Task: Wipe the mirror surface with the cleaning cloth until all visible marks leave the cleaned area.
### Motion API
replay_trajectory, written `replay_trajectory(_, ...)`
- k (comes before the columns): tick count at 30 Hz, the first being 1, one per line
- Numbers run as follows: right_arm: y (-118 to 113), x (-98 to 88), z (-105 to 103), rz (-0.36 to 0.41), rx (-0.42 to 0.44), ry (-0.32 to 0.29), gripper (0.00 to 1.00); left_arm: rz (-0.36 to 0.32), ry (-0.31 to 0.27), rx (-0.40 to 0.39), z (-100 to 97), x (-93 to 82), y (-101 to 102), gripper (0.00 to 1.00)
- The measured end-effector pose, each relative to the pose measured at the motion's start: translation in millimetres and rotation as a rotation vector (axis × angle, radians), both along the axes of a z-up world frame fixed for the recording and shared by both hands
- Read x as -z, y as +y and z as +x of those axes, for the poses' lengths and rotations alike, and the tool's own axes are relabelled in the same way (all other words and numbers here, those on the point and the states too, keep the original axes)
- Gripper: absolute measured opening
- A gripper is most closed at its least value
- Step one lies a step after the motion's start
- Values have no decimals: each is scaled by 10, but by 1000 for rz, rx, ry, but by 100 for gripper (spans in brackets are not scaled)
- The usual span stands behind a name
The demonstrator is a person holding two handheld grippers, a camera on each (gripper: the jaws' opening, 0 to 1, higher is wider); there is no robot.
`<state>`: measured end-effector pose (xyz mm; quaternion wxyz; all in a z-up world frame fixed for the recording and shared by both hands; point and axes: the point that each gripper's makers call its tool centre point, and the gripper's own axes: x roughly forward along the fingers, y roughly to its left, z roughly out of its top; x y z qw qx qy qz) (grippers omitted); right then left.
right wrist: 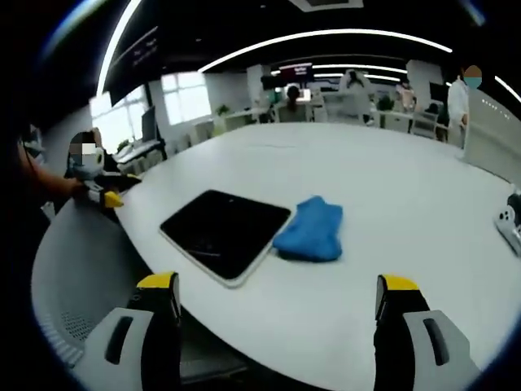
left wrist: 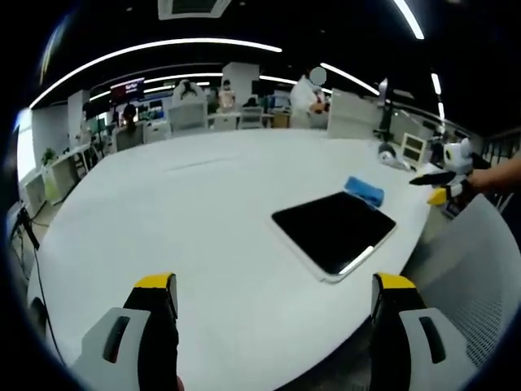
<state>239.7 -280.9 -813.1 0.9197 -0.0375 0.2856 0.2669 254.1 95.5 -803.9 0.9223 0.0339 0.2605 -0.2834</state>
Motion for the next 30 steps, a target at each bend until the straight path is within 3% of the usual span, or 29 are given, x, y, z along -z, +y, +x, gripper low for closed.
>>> replay_trajectory(7, 27, -31, -10, -35, -28, -21, 100, -4, -4, -3, 12, -5, 3, 99)
replay_trajectory(17, 67, -80, -16, 6, 4, -44, 100, 0, 2, 21, -13, 11, -25, 99)
replay_trajectory(30, 96, 52, -105, 8, 1, -6, 100, -1, 8, 3, -19, 19, 11, 99)
